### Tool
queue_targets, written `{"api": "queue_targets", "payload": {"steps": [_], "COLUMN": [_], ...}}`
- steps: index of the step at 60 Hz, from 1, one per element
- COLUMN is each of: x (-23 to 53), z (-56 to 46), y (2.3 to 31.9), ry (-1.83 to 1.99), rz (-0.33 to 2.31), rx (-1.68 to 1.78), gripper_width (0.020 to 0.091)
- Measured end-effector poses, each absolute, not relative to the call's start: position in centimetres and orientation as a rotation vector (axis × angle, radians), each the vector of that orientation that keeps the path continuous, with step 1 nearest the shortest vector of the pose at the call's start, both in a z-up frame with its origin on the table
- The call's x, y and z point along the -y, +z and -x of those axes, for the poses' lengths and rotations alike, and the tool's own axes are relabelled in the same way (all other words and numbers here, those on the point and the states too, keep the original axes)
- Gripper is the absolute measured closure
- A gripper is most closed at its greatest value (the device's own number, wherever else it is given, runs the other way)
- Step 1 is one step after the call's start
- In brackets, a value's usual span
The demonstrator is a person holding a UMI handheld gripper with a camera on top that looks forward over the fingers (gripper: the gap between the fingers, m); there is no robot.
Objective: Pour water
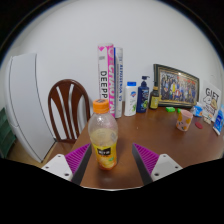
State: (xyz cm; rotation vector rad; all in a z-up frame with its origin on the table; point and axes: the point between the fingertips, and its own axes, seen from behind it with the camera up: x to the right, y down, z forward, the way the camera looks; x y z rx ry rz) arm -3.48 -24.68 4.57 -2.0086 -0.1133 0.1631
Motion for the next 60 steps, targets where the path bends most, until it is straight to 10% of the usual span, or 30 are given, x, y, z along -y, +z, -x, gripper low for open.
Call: {"api": "queue_targets", "payload": {"steps": [12,17,26,60], "x": [20.4,19.7,19.6,9.3], "z": [5.8,6.6,6.5,-5.2], "y": [1.6,1.7,1.8,21.7], "ry": [0.177,0.191,0.195,1.044], "rz": [1.994,1.969,1.975,1.725], "rx": [0.115,0.137,0.144,-0.489], "gripper_width": [0.0442,0.0663,0.0824,0.0857]}}
